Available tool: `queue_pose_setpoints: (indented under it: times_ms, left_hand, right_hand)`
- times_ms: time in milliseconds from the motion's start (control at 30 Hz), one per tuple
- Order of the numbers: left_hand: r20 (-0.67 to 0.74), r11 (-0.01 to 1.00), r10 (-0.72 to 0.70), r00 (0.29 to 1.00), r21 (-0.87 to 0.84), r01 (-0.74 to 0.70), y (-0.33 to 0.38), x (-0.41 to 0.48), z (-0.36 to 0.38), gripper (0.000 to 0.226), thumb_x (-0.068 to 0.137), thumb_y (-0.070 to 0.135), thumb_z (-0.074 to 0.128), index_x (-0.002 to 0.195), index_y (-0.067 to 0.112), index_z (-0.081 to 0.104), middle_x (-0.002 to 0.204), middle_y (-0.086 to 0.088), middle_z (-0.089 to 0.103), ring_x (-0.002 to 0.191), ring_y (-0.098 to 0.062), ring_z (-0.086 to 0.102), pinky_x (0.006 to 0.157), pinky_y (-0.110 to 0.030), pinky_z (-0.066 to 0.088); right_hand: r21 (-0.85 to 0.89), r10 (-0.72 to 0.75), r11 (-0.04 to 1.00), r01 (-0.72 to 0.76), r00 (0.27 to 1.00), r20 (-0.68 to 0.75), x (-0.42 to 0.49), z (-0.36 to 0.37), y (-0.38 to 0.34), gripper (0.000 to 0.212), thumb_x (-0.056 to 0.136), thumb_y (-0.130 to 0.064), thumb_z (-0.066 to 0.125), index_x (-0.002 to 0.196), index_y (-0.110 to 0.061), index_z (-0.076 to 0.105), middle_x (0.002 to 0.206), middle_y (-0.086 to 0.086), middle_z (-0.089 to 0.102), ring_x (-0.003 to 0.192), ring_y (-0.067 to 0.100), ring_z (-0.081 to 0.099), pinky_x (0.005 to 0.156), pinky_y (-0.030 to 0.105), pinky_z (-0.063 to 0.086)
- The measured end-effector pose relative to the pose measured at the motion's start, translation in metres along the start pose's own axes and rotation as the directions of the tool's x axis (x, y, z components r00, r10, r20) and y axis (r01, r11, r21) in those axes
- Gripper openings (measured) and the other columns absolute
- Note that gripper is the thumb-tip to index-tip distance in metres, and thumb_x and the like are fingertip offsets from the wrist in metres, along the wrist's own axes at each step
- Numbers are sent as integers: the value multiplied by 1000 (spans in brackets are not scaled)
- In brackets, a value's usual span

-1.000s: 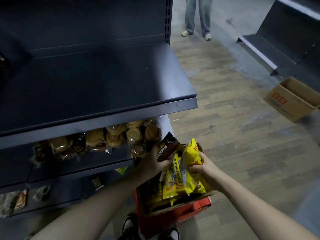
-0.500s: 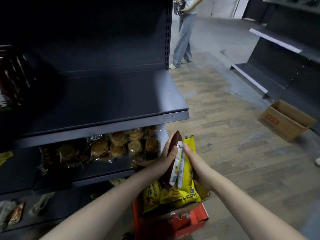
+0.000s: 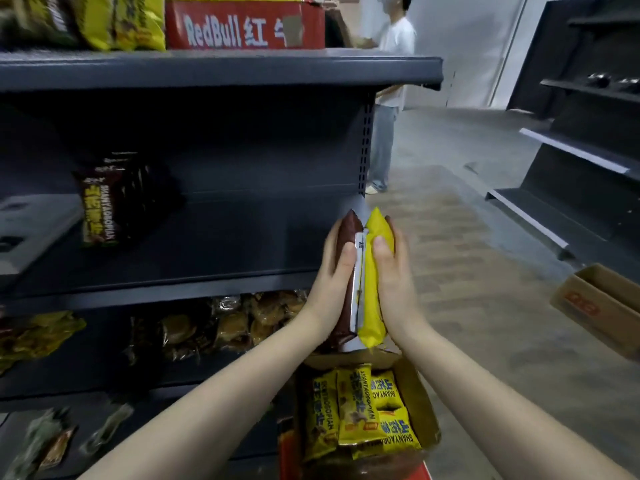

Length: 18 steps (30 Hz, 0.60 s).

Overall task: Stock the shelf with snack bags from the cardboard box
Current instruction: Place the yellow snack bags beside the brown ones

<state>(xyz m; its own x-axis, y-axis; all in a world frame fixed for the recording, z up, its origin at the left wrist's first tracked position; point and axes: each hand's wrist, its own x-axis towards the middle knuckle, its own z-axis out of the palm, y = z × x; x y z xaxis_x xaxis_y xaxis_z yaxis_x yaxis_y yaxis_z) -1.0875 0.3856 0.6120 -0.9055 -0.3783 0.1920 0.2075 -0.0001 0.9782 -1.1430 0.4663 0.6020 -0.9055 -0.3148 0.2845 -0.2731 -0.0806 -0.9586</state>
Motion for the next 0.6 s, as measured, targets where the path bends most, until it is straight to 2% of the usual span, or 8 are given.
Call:
queue_pose_setpoints:
  times_ms: [100,200,367,467,600]
  left_hand:
    - [-51,998,-3,999,-56,0,13,-1,-17,60,88,51,46,142,30,31,140,3,48,127,-12,49,111,-40,37]
    - [-106,999,11,994,-49,-16,18,-1,-37,65,85,53,47,144,29,31,138,2,50,126,-14,50,109,-42,39]
    - [-188,999,0,982,-35,-7,34,8,-77,67,85,61,49,143,32,33,135,3,52,121,-12,54,105,-39,43]
    - [-211,1000,-3,977,-23,-2,48,16,-109,58,90,54,44,142,29,34,132,2,55,116,-11,57,102,-35,46]
    - [-198,1000,11,980,-20,-16,66,26,-154,46,95,43,46,138,29,42,123,2,61,107,-11,63,91,-27,51]
  right_hand:
    - [-30,-76,996,79,994,81,2,18,-14,69,81,-61,46,142,-31,32,140,-5,44,130,7,43,110,33,36]
    - [-54,-77,995,87,983,165,8,40,-24,65,87,-52,50,144,-29,30,138,-8,44,129,7,43,104,23,36]
    - [-31,13,999,-7,977,212,25,88,-38,56,94,-46,51,143,-24,35,133,-3,53,120,14,53,100,30,44]
    - [-18,48,999,-44,966,256,34,121,-53,54,94,-45,50,142,-26,32,127,-2,54,108,13,57,91,29,47]
    - [-50,109,994,-98,944,311,44,157,-69,52,94,-49,47,140,-29,32,110,-6,55,96,13,58,80,27,46]
